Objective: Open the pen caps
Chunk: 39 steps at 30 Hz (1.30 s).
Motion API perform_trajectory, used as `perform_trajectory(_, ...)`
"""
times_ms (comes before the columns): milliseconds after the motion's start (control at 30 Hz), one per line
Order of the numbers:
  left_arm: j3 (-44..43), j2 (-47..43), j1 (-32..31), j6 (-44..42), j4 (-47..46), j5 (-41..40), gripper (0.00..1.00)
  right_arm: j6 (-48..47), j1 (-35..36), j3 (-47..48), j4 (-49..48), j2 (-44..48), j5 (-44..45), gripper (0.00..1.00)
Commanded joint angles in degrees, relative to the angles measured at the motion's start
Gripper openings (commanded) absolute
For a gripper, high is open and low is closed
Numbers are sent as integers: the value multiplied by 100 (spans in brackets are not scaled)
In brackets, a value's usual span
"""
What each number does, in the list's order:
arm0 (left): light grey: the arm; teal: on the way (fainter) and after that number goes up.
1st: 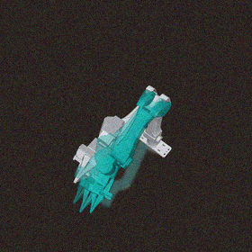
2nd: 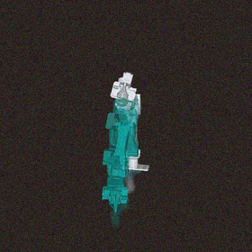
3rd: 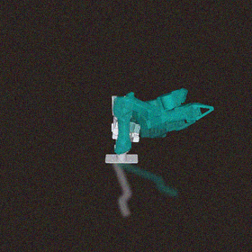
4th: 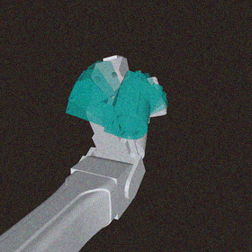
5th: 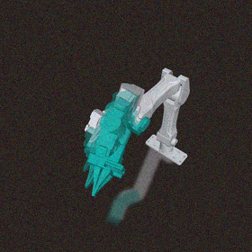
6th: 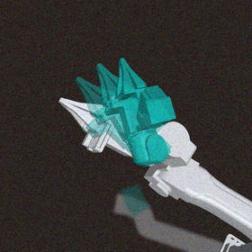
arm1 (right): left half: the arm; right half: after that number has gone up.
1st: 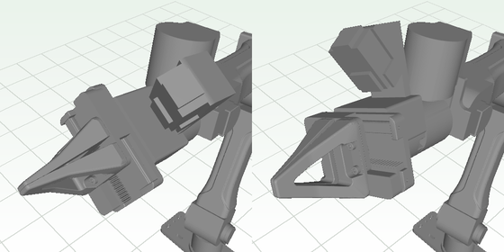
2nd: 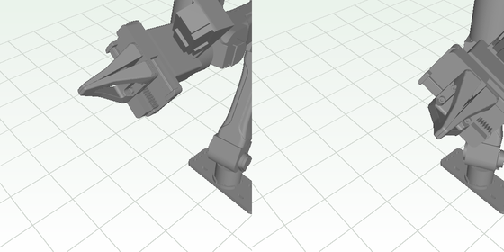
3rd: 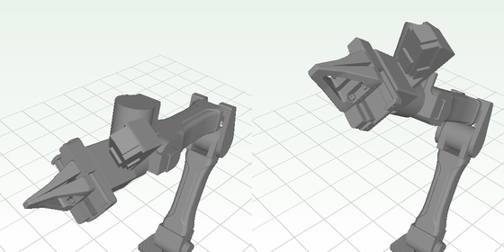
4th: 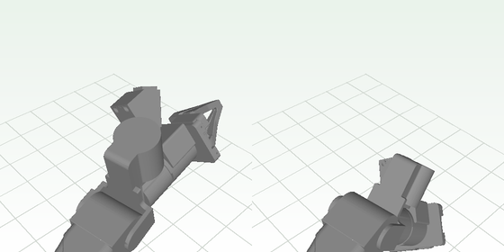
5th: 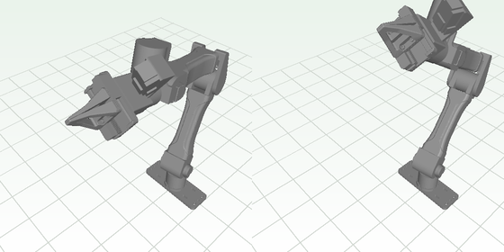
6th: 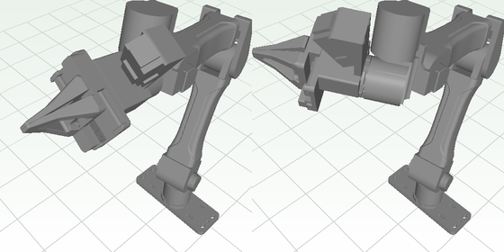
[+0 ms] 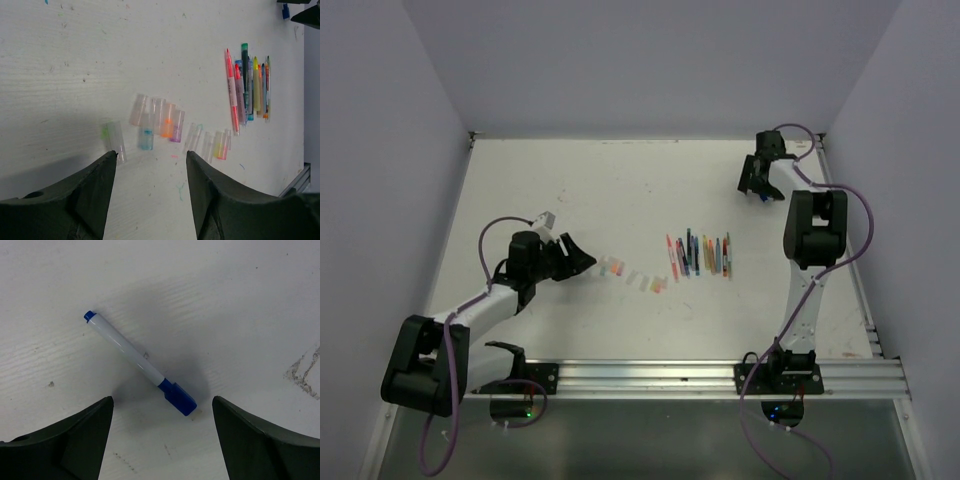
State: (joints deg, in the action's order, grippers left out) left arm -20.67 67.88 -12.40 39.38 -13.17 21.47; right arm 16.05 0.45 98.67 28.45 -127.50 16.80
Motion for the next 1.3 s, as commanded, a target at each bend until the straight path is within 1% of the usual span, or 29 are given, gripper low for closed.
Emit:
perform_trajectory(0, 1, 24, -16, -79, -362, 32, 61, -286, -18, 310, -129, -108, -307, 84)
perform_trajectory(33, -25, 24, -25, -79, -362, 24, 61, -313, -184, 354, -138, -152, -361, 83)
perform_trajectory(167, -43, 85, -16, -53, -379, 50, 61, -410, -186, 346, -155, -179, -537, 79)
perform_trajectory(200, -43, 94, -16, -53, -388, 50, 61, -410, -194, 319, -181, -178, -650, 75)
perform_trajectory(233, -43, 94, -16, -44, -388, 50, 61, -427, -194, 293, -199, -178, -704, 75)
perform_trajectory(333, -43, 94, -16, -44, -388, 50, 61, -428, -194, 240, -217, -161, -914, 65)
perform_trajectory(367, -43, 94, -16, -53, -379, 41, 61, -402, -194, 223, -225, -152, -976, 60)
perform_trajectory(433, -52, 94, -16, -53, -371, 59, 61, -375, -194, 118, -208, -108, -1186, 52)
perform_trajectory(467, -52, 94, -16, -53, -362, 59, 61, -358, -194, 56, -251, -65, -1318, 45)
perform_trajectory(533, -60, 94, -16, -53, -353, 67, 60, -340, -194, -76, -269, -90, -1433, 38)
perform_trajectory(567, -69, 94, -16, -44, -336, 67, 60, -340, -194, -120, -252, -99, -1529, 28)
perform_trajectory(633, -69, 51, -16, -26, -318, 85, 60, -296, -186, -347, -322, -99, -1592, 17)
perform_trajectory(667, -78, 24, -16, -18, -274, 85, 60, -252, -168, -436, -366, -73, -1592, 8)
perform_trajectory(767, -113, -116, -16, 17, -178, 85, 60, -226, -89, -700, -445, 137, -1592, 0)
perform_trajectory(833, -139, -230, -17, 26, -125, 137, 60, -226, -89, -762, -428, 339, -1513, 0)
perform_trajectory(867, -157, -275, -25, 35, -107, 173, 60, -199, 111, -753, -375, 418, -1487, 0)
perform_trajectory(900, -166, -327, -25, 53, -107, 208, 59, -182, 166, -770, -349, 524, -1478, 0)
perform_trajectory(967, -192, -468, -34, 79, -185, 357, 59, -103, 410, -989, -410, 1024, -1442, 0)
perform_trajectory(1000, -201, -503, -51, 79, -230, 427, 56, -68, 508, -1103, -515, 1261, -1442, 0)
perform_trajectory(1033, -218, -608, -69, 79, -273, 567, 55, -15, 622, -1357, -585, 1463, -1477, 0)
perform_trajectory(1067, -253, -652, -113, 88, -361, 621, 55, 99, 884, -1490, -647, 1909, -1495, 0)
perform_trajectory(1133, -271, -793, -192, 132, -484, 761, 53, 266, 1184, -1963, -883, 2324, -1652, 0)
perform_trajectory(1167, -280, -837, -288, 175, -607, 770, 53, 519, 1455, -2157, -989, 2779, -1662, 0)
perform_trajectory(1200, -306, -890, -350, 184, -651, 762, 53, 687, 1597, -2386, -1338, 2992, -1836, 0)
perform_trajectory(1233, -315, -925, -420, 211, -687, 683, 53, 854, 1842, -2840, -1516, 3221, -2125, 0)
perform_trajectory(1267, -341, -951, -595, 220, -722, 613, 53, 1282, 1958, -3071, -1700, 3406, -2241, 0)
